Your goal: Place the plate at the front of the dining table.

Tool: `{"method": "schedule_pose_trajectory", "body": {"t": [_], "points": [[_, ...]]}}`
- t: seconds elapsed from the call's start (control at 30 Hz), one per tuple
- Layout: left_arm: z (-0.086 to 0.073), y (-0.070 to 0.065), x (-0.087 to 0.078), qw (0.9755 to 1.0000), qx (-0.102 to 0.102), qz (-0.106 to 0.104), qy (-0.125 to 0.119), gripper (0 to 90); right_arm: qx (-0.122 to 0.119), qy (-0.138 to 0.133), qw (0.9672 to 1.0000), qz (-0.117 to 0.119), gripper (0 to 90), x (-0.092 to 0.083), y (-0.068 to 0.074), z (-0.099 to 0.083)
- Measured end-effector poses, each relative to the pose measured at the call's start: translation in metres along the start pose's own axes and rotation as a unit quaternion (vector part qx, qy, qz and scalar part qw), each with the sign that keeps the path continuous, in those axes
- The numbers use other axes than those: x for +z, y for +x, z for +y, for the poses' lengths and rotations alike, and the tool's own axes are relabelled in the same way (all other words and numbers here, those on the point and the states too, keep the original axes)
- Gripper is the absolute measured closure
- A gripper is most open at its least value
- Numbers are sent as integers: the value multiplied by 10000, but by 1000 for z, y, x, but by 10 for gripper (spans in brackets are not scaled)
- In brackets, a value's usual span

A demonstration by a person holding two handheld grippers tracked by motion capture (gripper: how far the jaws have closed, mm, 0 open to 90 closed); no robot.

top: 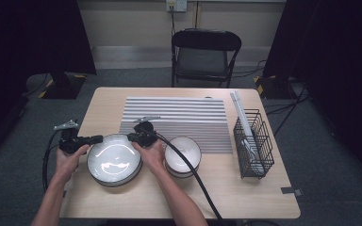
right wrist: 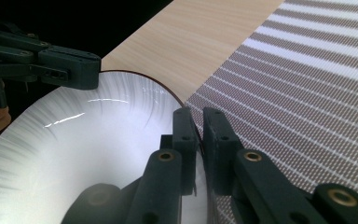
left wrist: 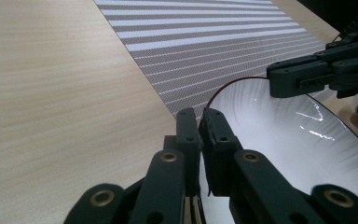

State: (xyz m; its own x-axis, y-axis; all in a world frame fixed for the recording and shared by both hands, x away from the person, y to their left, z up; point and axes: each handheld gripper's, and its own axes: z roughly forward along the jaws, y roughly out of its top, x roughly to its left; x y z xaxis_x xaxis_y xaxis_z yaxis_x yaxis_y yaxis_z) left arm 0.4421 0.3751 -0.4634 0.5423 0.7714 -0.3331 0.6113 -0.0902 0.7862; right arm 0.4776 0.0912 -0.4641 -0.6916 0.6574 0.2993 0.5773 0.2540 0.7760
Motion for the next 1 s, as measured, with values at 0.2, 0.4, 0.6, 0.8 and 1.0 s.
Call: {"method": "schedule_pose_trajectory", "body": {"t": [0.2,0.4,0.6,0.8,1.0], "points": [[-1,1,-2,10000,-62,-16,-3,818,-2,30,10000,44,848,0,-1,0],[-6,4,-1,9997,-109,-79,202,792,0,12,10000,38,848,0,-1,-1],[-4,1,1,9999,-53,-18,160,847,-38,27,10000,-9,846,0,-1,2],[-3,2,1,10000,-58,-4,77,849,-40,0,10000,-52,842,1,-1,5],[-3,2,1,10000,-63,-4,75,849,89,74,9999,-20,797,2,-3,-3]]}}
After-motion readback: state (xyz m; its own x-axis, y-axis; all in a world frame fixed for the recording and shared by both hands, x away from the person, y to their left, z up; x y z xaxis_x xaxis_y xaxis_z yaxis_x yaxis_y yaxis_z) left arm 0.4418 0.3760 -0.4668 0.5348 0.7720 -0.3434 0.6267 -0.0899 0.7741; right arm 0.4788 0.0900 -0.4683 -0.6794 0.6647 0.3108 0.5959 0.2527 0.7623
